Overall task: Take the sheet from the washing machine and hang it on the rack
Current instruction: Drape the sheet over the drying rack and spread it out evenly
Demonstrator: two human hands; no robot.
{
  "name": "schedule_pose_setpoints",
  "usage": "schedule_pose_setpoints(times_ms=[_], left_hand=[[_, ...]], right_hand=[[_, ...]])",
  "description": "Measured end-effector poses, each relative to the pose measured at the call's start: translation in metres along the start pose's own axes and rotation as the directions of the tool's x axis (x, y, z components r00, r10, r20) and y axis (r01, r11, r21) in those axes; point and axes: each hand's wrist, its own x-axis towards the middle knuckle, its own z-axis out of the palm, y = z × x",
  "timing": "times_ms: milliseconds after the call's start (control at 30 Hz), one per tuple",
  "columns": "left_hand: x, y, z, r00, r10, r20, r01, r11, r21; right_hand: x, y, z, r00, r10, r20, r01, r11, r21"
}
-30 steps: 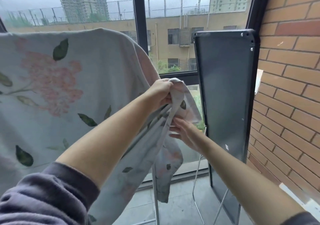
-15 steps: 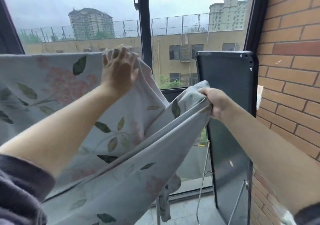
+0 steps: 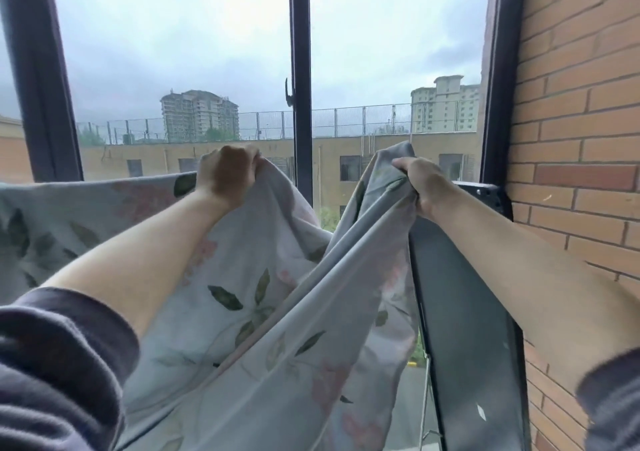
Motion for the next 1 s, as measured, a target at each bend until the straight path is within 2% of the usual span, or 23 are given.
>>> schedule_pose_setpoints(times_ms=[100, 200, 267, 300, 367, 400, 467, 567, 633, 733, 767, 833, 900, 933, 1000], left_hand=[[0.039, -0.006, -0.013, 0.982, -0.171, -0.082, 0.170, 0.985, -0.024], [0.087, -0.020, -0.028, 0.898, -0.426, -0.110, 0.421, 0.904, -0.071], [0.103, -0.032, -0.022, 0.861, -0.506, 0.047, 0.507, 0.862, -0.002], [0.103, -0.040, -0.012, 0.851, -0.490, 0.191, 0.487, 0.871, 0.064], [0.089, -0.049, 0.014, 0.772, -0.447, 0.453, 0.429, 0.891, 0.148], [0.079, -0.051, 0.025, 0.745, -0.415, 0.522, 0.399, 0.905, 0.149], [0.065, -0.052, 0.038, 0.751, -0.327, 0.573, 0.340, 0.936, 0.089], [0.050, -0.043, 0.029, 0.847, -0.048, 0.529, 0.151, 0.976, -0.154], [0.031, -0.037, 0.014, 0.853, 0.170, 0.493, 0.006, 0.942, -0.334], [0.007, -0.037, 0.006, 0.850, 0.391, 0.353, -0.290, 0.907, -0.305], [0.005, -0.039, 0.008, 0.868, 0.405, 0.287, -0.323, 0.900, -0.293], [0.010, -0.037, 0.014, 0.913, 0.358, 0.197, -0.295, 0.911, -0.287], [0.017, -0.032, 0.016, 0.939, 0.276, 0.206, -0.226, 0.946, -0.233], [0.020, -0.030, 0.018, 0.957, 0.220, 0.188, -0.183, 0.964, -0.194], [0.026, -0.031, 0.024, 0.998, 0.020, 0.062, -0.008, 0.982, -0.186]], right_hand=[[0.018, -0.027, -0.003, 0.993, -0.086, -0.085, 0.089, 0.996, 0.031], [0.046, -0.062, -0.016, 0.950, -0.218, -0.223, 0.248, 0.962, 0.114], [0.065, -0.071, -0.021, 0.925, -0.262, -0.274, 0.310, 0.939, 0.147], [0.072, -0.069, -0.020, 0.927, -0.255, -0.275, 0.302, 0.942, 0.144], [0.084, -0.050, -0.015, 0.948, -0.182, -0.261, 0.215, 0.971, 0.105], [0.085, -0.037, -0.013, 0.958, -0.129, -0.256, 0.150, 0.987, 0.064], [0.090, -0.003, -0.009, 0.976, -0.026, -0.214, 0.018, 0.999, -0.042], [0.092, 0.038, -0.003, 0.988, 0.054, -0.143, -0.076, 0.985, -0.153], [0.081, 0.047, 0.006, 0.992, 0.068, -0.105, -0.087, 0.979, -0.185], [0.063, 0.057, 0.017, 0.994, 0.103, -0.024, -0.106, 0.938, -0.329], [0.060, 0.061, 0.020, 0.993, 0.117, -0.002, -0.110, 0.927, -0.359], [0.056, 0.070, 0.024, 0.993, 0.118, 0.019, -0.101, 0.911, -0.401], [0.056, 0.073, 0.029, 0.998, 0.063, 0.004, -0.056, 0.911, -0.407], [0.056, 0.072, 0.030, 1.000, 0.011, -0.025, -0.020, 0.915, -0.403], [0.060, 0.067, 0.024, 0.988, -0.091, -0.127, 0.035, 0.922, -0.387]])
